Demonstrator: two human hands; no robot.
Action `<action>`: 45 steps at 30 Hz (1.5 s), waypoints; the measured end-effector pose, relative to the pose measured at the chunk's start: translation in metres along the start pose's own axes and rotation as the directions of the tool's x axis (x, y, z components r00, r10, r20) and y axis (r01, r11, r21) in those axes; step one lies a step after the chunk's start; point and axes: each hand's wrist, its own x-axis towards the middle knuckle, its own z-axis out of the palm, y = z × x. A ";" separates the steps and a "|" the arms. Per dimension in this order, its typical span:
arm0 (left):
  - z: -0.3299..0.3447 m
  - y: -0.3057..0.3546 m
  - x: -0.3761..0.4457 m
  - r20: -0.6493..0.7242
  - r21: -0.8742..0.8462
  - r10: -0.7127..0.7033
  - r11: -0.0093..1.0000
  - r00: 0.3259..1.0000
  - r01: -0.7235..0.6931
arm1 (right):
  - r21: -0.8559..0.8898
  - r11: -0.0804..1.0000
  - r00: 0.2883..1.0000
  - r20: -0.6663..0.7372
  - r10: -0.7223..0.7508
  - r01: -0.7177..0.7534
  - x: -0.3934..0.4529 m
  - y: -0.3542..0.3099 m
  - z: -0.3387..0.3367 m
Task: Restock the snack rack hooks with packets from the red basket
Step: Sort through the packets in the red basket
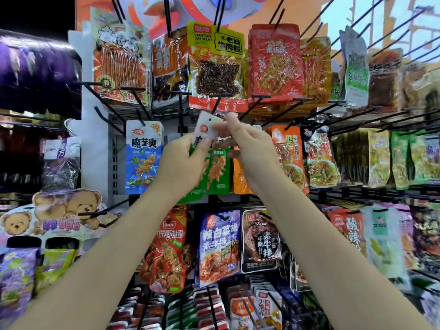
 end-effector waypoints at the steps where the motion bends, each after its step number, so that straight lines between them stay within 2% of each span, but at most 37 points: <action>1: -0.001 -0.002 0.002 -0.021 -0.073 -0.059 0.996 0.998 0.057 | -0.005 1.000 0.999 -0.032 -0.011 0.011 0.002 0.000 -0.001; 4: 0.000 -0.003 0.009 0.009 -0.378 -0.225 0.901 0.974 0.212 | -0.019 1.000 0.999 -0.036 0.010 -0.011 0.009 0.002 -0.003; 6: 0.004 -0.001 0.010 0.075 -0.482 -0.292 0.827 0.954 0.291 | -0.059 0.998 1.000 0.006 0.005 -0.005 0.013 0.003 -0.002; 8: 0.008 -0.005 0.015 0.101 -0.461 -0.316 0.826 0.944 0.325 | -0.087 0.996 1.000 -0.006 -0.022 0.021 0.019 0.004 -0.002; 10: 0.008 -0.008 0.023 0.067 -0.444 -0.310 0.842 0.949 0.306 | -0.098 0.994 0.998 -0.035 -0.044 0.040 0.026 0.007 -0.004; 21: 0.016 -0.007 0.060 -0.021 -0.409 -0.368 0.852 0.930 0.327 | -0.146 0.989 0.992 -0.121 -0.022 0.004 0.053 0.010 0.004; 30: 0.020 -0.006 0.064 -0.044 -0.343 -0.329 0.892 0.943 0.295 | -0.219 0.975 0.988 -0.141 -0.070 0.037 0.060 0.014 -0.003; 34: 0.024 -0.016 0.063 -0.091 -0.225 -0.342 0.922 0.935 0.316 | -0.296 0.955 0.989 -0.146 -0.040 -0.005 0.061 0.022 -0.001; 36: 0.023 -0.020 0.064 -0.124 -0.084 -0.267 0.962 0.956 0.258 | -0.376 0.926 0.985 -0.148 -0.090 0.028 0.063 0.025 -0.003; 38: 0.018 -0.018 0.063 -0.140 0.136 -0.145 0.977 0.980 0.164 | -0.511 0.855 0.980 -0.114 -0.162 0.082 0.060 0.023 -0.006; 40: 0.011 -0.014 0.054 -0.115 0.375 -0.019 0.925 0.993 0.061 | -0.659 0.737 0.969 -0.050 -0.244 0.152 0.049 0.020 -0.014; 41: 0.007 -0.015 0.048 -0.084 0.507 0.084 0.862 0.993 -0.030 | -0.732 0.649 0.952 0.001 -0.305 0.209 0.042 0.021 -0.020; 43: 0.003 -0.018 0.034 0.074 0.710 0.295 0.655 0.953 -0.258 | -0.864 0.380 0.898 0.164 -0.409 0.330 0.030 0.026 -0.034; 44: 0.003 -0.021 0.029 0.175 0.745 0.352 0.563 0.919 -0.358 | -0.896 0.243 0.877 0.253 -0.408 0.371 0.026 0.031 -0.041; 45: 0.003 -0.023 0.026 0.271 0.756 0.343 0.503 0.899 -0.420 | -0.908 0.153 0.877 0.315 -0.363 0.390 0.024 0.035 -0.046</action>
